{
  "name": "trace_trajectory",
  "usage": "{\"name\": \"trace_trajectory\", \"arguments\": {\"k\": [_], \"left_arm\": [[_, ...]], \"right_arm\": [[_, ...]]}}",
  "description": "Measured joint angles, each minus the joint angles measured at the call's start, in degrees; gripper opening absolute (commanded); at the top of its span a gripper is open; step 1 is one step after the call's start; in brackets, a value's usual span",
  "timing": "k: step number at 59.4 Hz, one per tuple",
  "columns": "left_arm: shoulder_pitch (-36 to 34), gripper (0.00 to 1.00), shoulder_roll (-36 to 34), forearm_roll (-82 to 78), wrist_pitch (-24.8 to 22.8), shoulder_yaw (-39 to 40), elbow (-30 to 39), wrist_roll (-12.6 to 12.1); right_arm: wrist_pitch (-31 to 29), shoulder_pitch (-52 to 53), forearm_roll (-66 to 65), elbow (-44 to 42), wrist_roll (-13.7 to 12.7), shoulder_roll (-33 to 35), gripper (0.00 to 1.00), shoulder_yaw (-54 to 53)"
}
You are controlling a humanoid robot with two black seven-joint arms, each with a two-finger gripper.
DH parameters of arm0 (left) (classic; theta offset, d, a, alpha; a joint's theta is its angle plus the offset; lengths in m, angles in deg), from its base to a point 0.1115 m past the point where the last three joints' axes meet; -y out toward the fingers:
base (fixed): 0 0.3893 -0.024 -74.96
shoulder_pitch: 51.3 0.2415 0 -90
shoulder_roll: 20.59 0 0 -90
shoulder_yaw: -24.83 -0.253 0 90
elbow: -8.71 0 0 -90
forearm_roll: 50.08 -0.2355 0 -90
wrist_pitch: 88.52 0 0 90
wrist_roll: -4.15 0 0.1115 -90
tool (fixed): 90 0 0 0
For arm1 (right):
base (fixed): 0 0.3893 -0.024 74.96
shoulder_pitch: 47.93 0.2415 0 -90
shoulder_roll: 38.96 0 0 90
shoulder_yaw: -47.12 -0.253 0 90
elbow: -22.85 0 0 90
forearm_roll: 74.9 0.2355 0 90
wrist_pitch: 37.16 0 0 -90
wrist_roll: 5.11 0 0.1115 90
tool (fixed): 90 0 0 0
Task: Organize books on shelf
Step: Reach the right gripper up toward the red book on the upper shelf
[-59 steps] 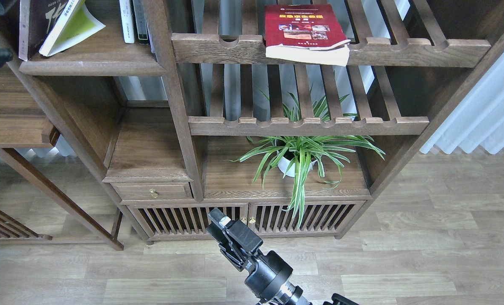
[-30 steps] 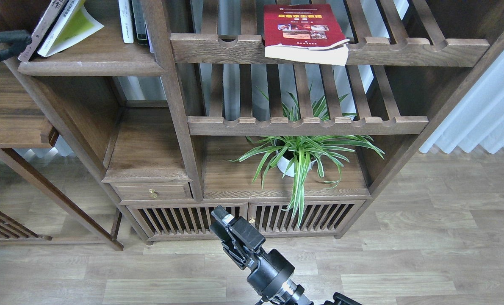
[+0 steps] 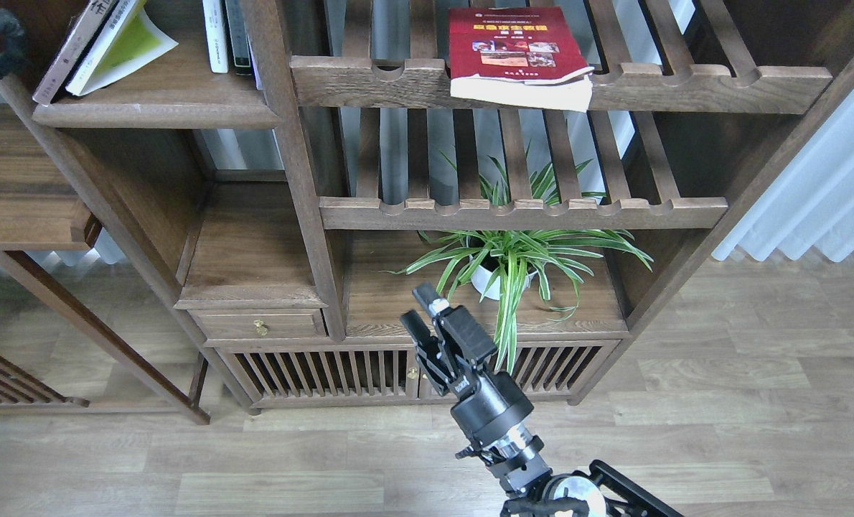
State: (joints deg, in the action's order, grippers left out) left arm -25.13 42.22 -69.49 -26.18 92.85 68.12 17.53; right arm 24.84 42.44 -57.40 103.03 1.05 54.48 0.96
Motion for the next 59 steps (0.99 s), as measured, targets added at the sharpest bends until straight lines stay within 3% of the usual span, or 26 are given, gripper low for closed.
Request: {"name": "trace_trajectory", "arguments": {"k": [26,37,59], "left_arm": [[11.3,0.75,-1.98,0.65,-0.35,10.0,7.26,-0.29],[14.72,0.98,-0.63,1.53,-0.35,11.48,11.8,-0.05],[17.5,0.99,5.37,3.15,-0.35,12.18,15.89,-0.39]], "right_arm": [[0.0,3.44,0.06,2.39,0.1,-3.41,0.77,-8.48],[0.0,5.02,0.08,3.22,0.09,-3.44,0.77,-8.85],[0.0,6.64,0.08,3.14,0.2,-3.44,0.78,-12.33]]}}
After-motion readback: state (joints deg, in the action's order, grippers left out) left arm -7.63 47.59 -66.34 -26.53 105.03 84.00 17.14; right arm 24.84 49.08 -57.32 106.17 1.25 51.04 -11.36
